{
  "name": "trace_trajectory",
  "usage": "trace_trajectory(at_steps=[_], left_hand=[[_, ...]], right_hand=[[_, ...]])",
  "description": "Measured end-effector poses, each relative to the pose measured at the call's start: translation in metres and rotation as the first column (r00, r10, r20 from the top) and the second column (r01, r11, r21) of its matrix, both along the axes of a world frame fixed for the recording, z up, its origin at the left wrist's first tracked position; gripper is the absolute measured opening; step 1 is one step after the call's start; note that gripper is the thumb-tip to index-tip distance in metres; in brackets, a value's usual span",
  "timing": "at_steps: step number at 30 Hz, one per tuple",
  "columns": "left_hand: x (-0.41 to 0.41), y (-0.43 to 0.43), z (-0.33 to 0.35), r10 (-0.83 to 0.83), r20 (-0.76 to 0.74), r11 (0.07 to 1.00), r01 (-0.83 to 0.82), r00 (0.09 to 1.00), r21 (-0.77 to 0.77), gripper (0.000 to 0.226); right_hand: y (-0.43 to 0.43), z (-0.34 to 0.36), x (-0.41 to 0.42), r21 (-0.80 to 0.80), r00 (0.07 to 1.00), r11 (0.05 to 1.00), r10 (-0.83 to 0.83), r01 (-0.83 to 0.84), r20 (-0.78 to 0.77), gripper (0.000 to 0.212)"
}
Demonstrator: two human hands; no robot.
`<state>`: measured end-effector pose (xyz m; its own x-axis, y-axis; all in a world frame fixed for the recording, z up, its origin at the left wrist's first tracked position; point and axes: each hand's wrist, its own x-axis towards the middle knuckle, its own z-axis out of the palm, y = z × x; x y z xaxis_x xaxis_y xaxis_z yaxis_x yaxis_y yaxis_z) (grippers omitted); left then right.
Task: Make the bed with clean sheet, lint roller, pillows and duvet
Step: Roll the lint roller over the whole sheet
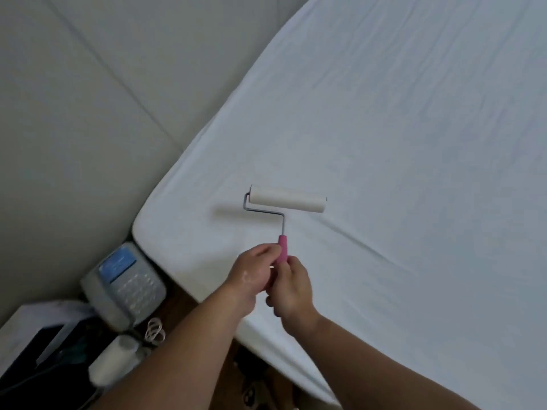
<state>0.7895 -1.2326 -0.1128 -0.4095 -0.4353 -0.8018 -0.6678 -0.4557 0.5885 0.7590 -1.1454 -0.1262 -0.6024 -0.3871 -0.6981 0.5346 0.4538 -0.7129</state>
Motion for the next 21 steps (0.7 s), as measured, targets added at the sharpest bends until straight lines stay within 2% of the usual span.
trace_trajectory(at_steps=[3,5,7,9,11,13,16,18,21], left_hand=[[-0.049,-0.035,-0.017,-0.074,0.006,0.997,0.073,0.997,0.01,0.019],[-0.079,-0.054,-0.026,-0.098,-0.017,0.995,0.098,0.995,-0.002,0.017],[-0.107,-0.072,-0.039,-0.11,-0.033,0.994,0.109,0.993,-0.031,0.018],[-0.132,-0.091,-0.051,-0.11,-0.037,0.994,0.108,0.993,-0.035,0.018],[-0.155,-0.112,-0.063,-0.113,-0.036,0.993,0.112,0.993,-0.022,0.018],[-0.178,-0.134,-0.076,-0.156,-0.005,0.985,0.155,0.988,-0.078,0.019],[-0.225,-0.172,-0.099,-0.267,0.043,0.929,0.269,0.963,-0.253,0.022],[-0.265,-0.197,-0.108,-0.299,0.049,0.892,0.297,0.953,-0.34,0.023],[-0.325,-0.236,-0.114,-0.382,0.072,0.771,0.361,0.921,-0.525,0.033]], right_hand=[[-0.035,-0.016,-0.036,-0.054,0.998,0.998,-0.024,0.021,-0.061,0.034],[-0.05,-0.024,-0.066,-0.098,0.999,0.994,-0.049,0.047,-0.014,0.034],[-0.058,-0.036,-0.1,-0.122,0.999,0.993,0.006,-0.009,-0.032,0.031],[-0.06,-0.064,-0.14,0.02,0.95,0.992,0.126,-0.126,-0.284,0.027],[-0.063,-0.099,-0.19,0.302,0.797,0.939,0.309,-0.167,-0.52,0.027],[-0.073,-0.128,-0.244,0.52,0.628,0.834,0.506,-0.182,-0.592,0.041],[-0.1,-0.161,-0.326,0.663,0.443,0.735,0.646,-0.142,-0.621,0.056],[-0.121,-0.179,-0.371,0.707,0.409,0.701,0.674,-0.092,-0.615,0.063],[-0.146,-0.205,-0.405,0.71,0.477,0.704,0.632,-0.022,-0.611,0.074]])
